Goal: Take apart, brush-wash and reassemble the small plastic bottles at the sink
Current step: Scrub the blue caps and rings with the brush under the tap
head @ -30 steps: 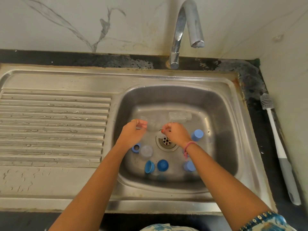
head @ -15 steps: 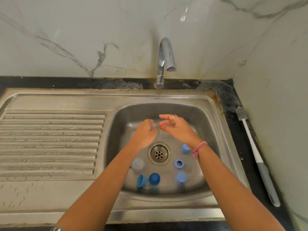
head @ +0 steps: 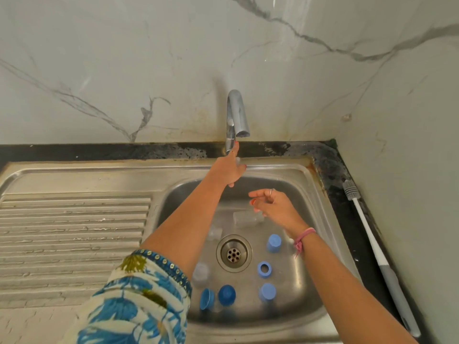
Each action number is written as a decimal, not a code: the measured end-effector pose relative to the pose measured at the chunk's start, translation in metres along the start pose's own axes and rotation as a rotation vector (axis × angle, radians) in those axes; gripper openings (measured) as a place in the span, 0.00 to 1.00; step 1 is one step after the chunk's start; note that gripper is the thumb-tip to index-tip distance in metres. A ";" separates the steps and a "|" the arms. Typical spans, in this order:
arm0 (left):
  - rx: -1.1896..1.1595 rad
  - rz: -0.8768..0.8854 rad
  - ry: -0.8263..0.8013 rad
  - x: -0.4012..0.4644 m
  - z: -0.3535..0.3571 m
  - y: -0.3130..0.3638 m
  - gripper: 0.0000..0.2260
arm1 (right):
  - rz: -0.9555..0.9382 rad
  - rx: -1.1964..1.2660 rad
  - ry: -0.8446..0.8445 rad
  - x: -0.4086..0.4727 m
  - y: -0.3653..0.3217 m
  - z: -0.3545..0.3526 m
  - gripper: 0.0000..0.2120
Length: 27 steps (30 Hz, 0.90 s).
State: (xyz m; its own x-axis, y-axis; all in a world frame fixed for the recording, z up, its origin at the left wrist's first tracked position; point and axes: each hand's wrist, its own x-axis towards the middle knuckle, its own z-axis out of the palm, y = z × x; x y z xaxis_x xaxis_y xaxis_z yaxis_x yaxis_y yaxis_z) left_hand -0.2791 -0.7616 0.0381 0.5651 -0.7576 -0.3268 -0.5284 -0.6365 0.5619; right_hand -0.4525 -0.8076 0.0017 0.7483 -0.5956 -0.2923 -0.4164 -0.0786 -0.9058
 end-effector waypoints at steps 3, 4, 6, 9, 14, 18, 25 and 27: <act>0.080 -0.043 -0.007 0.014 0.000 -0.007 0.31 | 0.015 0.010 0.002 0.006 0.003 -0.003 0.09; 0.085 -0.056 -0.013 0.016 0.001 -0.008 0.31 | 0.020 0.010 0.000 0.008 0.004 -0.003 0.09; 0.009 -0.063 -0.027 0.020 0.003 -0.008 0.31 | 0.033 0.008 -0.005 0.011 0.006 -0.004 0.09; -0.205 -0.083 -0.057 0.017 0.009 -0.006 0.32 | 0.036 0.023 0.001 0.013 0.011 -0.004 0.09; -0.652 -0.180 0.024 0.011 0.015 -0.001 0.30 | 0.049 0.087 0.013 0.007 0.020 -0.011 0.10; -0.815 -0.356 0.034 0.006 0.010 -0.044 0.26 | 0.077 0.110 0.032 -0.001 0.030 -0.015 0.10; -1.146 -0.422 -0.032 -0.024 0.049 -0.067 0.08 | 0.164 0.277 0.002 0.008 0.039 0.017 0.10; -1.379 -0.408 -0.152 -0.028 0.059 -0.047 0.02 | 0.156 0.337 0.012 0.012 0.037 0.029 0.10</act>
State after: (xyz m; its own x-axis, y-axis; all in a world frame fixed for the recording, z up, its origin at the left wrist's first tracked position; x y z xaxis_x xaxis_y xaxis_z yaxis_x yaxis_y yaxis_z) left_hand -0.3072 -0.7196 -0.0238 0.4068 -0.6243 -0.6669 0.7197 -0.2306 0.6549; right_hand -0.4436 -0.7947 -0.0440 0.6824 -0.5891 -0.4327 -0.3301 0.2798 -0.9015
